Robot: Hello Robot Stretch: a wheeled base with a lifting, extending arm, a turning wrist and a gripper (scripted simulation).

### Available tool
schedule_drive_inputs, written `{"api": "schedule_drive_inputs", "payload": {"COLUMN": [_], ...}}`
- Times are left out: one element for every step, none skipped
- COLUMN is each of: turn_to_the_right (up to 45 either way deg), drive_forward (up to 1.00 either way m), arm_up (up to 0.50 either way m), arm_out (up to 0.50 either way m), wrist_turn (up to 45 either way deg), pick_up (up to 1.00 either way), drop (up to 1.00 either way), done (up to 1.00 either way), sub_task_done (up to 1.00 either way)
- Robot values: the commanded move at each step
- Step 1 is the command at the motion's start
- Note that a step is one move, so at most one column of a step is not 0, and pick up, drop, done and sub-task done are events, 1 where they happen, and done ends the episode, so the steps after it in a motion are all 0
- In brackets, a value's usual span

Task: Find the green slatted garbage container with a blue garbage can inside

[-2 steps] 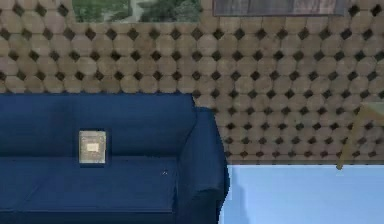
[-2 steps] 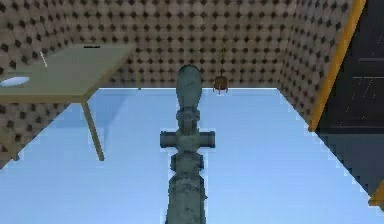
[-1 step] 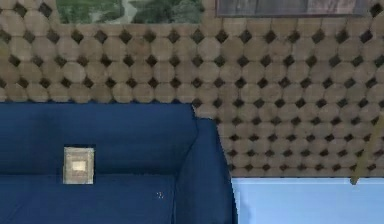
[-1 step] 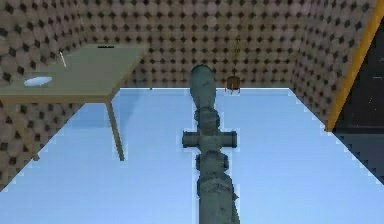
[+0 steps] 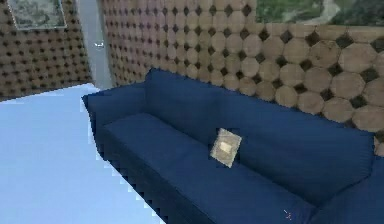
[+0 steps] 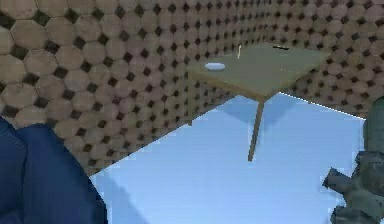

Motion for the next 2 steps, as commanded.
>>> {"api": "schedule_drive_inputs", "payload": {"turn_to_the_right": [-42.0, -3.0], "drive_forward": [0.00, 0.00], "arm_up": [0.00, 0.00], "arm_out": [0.00, 0.00], "wrist_turn": [0.0, 0.0], "pick_up": [0.00, 0.00], "drop": [0.00, 0.00], "done": [0.00, 0.00], "sub_task_done": [0.00, 0.00]}}
